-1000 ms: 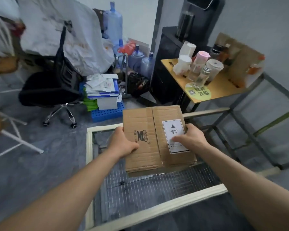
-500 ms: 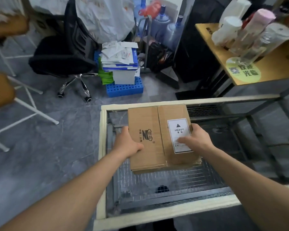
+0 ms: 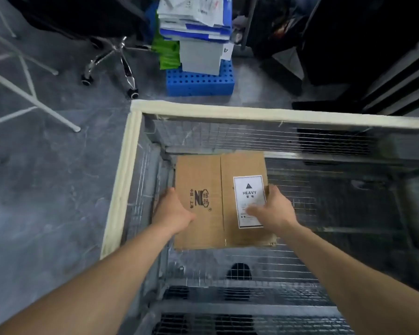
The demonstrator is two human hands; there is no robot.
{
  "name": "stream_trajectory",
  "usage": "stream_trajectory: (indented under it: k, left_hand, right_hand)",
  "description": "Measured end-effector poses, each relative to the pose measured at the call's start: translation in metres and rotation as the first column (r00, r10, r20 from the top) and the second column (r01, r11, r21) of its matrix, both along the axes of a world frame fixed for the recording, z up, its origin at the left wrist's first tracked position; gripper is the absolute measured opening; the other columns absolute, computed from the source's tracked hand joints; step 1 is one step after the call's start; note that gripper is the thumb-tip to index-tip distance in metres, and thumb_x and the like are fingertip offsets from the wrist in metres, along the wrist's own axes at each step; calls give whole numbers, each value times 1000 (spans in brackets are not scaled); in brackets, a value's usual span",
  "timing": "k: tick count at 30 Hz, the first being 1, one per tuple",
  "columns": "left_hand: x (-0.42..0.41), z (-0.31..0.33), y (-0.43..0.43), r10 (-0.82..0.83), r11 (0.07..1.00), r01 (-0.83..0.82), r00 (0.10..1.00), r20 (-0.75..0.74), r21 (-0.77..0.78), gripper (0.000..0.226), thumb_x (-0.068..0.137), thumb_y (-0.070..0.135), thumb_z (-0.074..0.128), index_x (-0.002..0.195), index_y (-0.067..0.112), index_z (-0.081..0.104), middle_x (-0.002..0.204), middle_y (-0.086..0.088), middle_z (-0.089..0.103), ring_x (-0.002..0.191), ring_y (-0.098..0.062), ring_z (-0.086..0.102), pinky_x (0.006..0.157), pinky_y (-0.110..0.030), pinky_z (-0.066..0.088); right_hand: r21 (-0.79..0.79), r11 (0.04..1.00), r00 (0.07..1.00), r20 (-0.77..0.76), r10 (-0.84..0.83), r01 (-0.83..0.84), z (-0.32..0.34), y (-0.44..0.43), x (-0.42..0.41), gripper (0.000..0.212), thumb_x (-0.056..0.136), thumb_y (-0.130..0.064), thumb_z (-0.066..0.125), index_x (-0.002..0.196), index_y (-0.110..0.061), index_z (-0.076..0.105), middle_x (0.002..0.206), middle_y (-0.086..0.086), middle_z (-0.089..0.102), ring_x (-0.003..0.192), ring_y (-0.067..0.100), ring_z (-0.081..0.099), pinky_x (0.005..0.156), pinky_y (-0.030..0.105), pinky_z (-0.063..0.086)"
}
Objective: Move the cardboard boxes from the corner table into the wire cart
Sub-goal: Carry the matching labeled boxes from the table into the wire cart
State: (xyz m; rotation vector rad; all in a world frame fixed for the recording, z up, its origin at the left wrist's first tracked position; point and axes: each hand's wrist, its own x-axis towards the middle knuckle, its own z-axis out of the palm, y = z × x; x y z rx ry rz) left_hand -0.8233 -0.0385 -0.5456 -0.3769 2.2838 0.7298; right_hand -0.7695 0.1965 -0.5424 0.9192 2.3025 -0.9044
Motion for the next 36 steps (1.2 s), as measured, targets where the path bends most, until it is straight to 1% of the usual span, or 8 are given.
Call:
stream_trajectory:
  k: [5, 10, 13, 17, 23, 28, 32, 36]
  left_hand:
    - [-16, -70, 4, 36, 994, -35, 999, 3, -106, 78, 80, 14, 82, 143, 9, 37, 137, -12, 54, 117, -30, 58, 79, -31, 46]
    - [-30, -126, 6, 40, 982, -40, 999, -5, -183, 67, 81, 13, 80, 137, 10, 41, 133, -13, 57, 113, -33, 61, 85, -36, 54]
    - [-36, -153, 9, 62, 979, -61, 998, -4, -195, 72, 86, 8, 74, 146, 8, 33, 141, -14, 53, 118, -33, 61, 75, -26, 52]
    - [-44, -178, 11, 126, 985, -124, 992, 12, -123, 80, 88, 3, 70, 153, 9, 23, 148, -16, 48, 129, -34, 54, 105, -42, 49]
    - [-48, -188, 10, 153, 986, -149, 987, 45, -73, 99, 88, 0, 68, 161, 16, 3, 161, -13, 30, 141, -33, 40, 109, -38, 40]
    - [-45, -169, 12, 74, 992, -73, 997, 7, -102, 95, 88, 9, 73, 160, 13, 10, 163, -13, 25, 139, -35, 43, 109, -40, 42]
    - [-39, -125, 23, -104, 985, 94, 993, -61, -143, 95, 88, 16, 74, 160, 13, 12, 165, -10, 19, 140, -34, 42, 105, -40, 45]
    - [-32, -55, 36, -359, 924, 331, 923, -139, -190, 83, 90, 34, 71, 154, 9, 25, 160, -9, 28, 141, -30, 38, 111, -42, 39]
  right_hand:
    - [-12, 1000, 999, 28, 26, -26, -73, -5, -20, 53, 79, -26, 80, 120, -19, 47, 103, -3, 68, 94, 22, 67, 83, 44, 59]
    - [-24, 999, 998, 46, 48, -47, -130, -7, -35, 56, 80, -26, 81, 123, -19, 47, 109, -1, 66, 96, 23, 65, 82, 40, 57]
    - [-46, 998, 998, 40, 48, -46, -154, -10, -42, 57, 79, -25, 83, 122, -20, 45, 107, -2, 66, 88, 20, 63, 67, 30, 52]
    - [-87, 996, 999, 19, 28, -26, -177, -13, -52, 60, 76, -24, 86, 119, -22, 45, 109, -3, 68, 93, 22, 65, 71, 31, 49]
    - [-182, 983, 1000, -1, 8, -8, -185, -12, -58, 61, 75, -18, 89, 117, -22, 44, 118, -3, 69, 106, 26, 67, 82, 35, 53]
    - [-186, 981, 998, -15, 57, -59, -167, -12, -52, 57, 78, -21, 86, 118, -21, 45, 117, -4, 69, 107, 24, 67, 84, 36, 55]
    - [-162, 983, 996, -56, 76, -84, -130, -12, -39, 51, 82, -24, 81, 121, -29, 49, 122, -4, 66, 102, 19, 63, 67, 21, 48]
    - [-44, 986, 986, -61, 157, -160, -66, -3, -24, 75, 87, -32, 75, 149, -14, 37, 156, 6, 44, 134, 28, 50, 108, 44, 47]
